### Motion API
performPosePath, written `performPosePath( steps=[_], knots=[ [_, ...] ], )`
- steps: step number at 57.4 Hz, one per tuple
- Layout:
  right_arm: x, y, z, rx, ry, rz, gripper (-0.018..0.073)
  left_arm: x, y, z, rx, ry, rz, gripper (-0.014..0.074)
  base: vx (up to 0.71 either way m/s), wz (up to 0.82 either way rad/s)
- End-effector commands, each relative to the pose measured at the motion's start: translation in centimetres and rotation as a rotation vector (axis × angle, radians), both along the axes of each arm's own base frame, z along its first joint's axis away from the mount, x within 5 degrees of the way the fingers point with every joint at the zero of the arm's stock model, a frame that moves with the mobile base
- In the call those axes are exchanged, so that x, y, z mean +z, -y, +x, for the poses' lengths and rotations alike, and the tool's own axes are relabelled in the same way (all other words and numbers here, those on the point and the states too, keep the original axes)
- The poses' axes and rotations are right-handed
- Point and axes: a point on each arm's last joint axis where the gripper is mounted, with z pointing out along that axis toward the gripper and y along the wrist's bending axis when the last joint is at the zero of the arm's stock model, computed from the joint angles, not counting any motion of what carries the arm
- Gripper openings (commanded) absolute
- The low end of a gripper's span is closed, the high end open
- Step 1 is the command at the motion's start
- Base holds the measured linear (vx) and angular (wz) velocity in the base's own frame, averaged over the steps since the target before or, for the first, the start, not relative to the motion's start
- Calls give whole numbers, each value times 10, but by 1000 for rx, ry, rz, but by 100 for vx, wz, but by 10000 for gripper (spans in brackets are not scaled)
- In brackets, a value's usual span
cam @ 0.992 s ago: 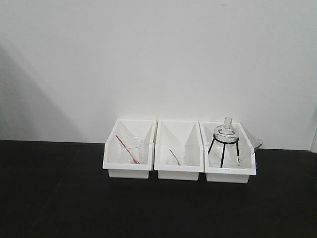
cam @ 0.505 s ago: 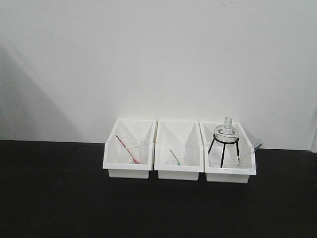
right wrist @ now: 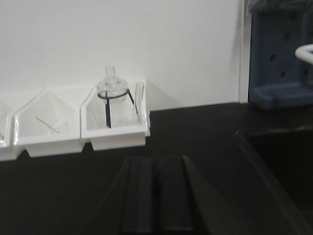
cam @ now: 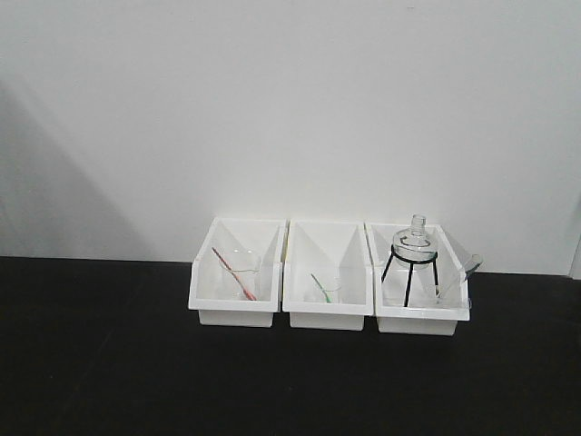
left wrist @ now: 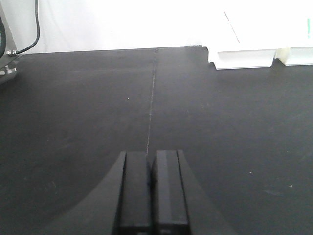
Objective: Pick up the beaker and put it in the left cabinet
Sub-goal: 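Reach the right gripper into the bin and grasp the clear glass beaker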
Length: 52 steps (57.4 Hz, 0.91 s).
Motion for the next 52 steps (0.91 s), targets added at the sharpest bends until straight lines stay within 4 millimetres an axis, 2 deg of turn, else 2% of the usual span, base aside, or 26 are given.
performPosePath(
  steps=[1, 17, 27, 32, 37, 43, 52],
  knots=[
    [16, 1, 14, 7, 88, -31, 230, 11, 1, 0, -15, 108, -11, 4, 0, 0],
    [11, 3, 49, 24, 114, -28, 412, 11, 1, 0, -15, 108, -11, 4, 0, 0],
    [11, -1, 65, 77, 190, -93, 469, 11, 1, 0, -15, 108, -11, 4, 0, 0],
    [9, -12, 72, 206, 213, -242, 479, 11, 1, 0, -15, 108, -11, 4, 0, 0],
    [-2, -26, 78, 388, 188, -356, 479, 11, 1, 0, -15, 108, -11, 4, 0, 0],
    [-16, -42, 83, 602, 155, -347, 483, 11, 1, 0, -15, 108, -11, 4, 0, 0],
    [-39, -53, 91, 771, 86, -279, 525, 11, 1, 0, -15, 108, -11, 4, 0, 0]
  ],
)
